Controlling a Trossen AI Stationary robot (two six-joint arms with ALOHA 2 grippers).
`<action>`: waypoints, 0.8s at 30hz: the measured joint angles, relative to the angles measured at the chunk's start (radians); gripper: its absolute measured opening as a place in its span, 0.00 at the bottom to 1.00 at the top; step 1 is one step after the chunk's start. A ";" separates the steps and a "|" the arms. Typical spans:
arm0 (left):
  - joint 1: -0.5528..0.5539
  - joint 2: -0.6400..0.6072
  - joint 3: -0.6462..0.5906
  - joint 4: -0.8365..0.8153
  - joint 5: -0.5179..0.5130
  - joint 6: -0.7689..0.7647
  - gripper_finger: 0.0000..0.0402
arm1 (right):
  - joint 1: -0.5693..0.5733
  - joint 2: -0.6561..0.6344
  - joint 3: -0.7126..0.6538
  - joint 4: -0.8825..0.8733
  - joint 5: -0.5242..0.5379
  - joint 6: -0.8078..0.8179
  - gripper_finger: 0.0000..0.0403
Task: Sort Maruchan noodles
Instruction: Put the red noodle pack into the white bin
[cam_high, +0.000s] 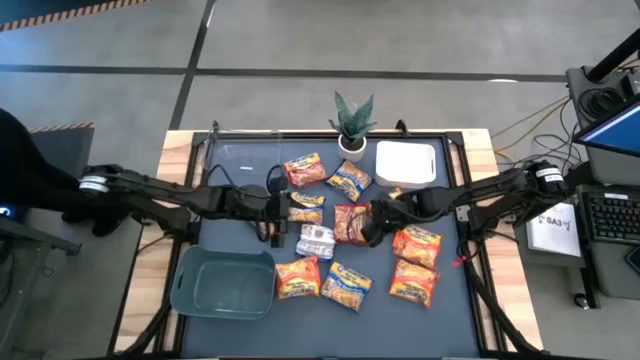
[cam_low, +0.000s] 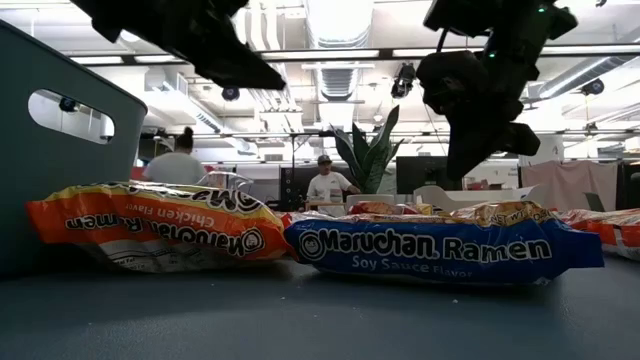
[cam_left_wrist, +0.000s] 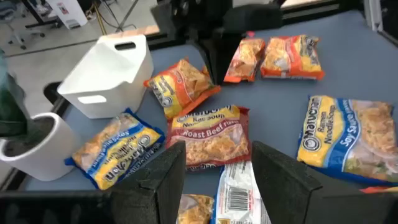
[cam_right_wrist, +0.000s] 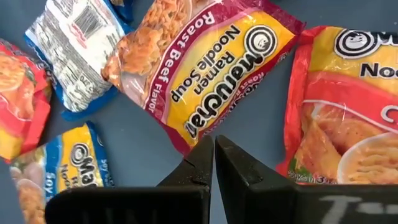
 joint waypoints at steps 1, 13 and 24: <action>0.000 0.017 0.000 0.020 0.000 0.000 0.41 | 0.013 0.001 -0.003 0.004 0.015 0.000 0.02; 0.000 0.186 0.000 0.191 0.001 -0.008 0.41 | 0.068 0.007 -0.041 0.113 0.120 -0.016 0.02; 0.000 0.262 0.001 0.256 0.003 -0.067 0.41 | 0.068 -0.007 -0.098 0.168 0.125 -0.082 0.02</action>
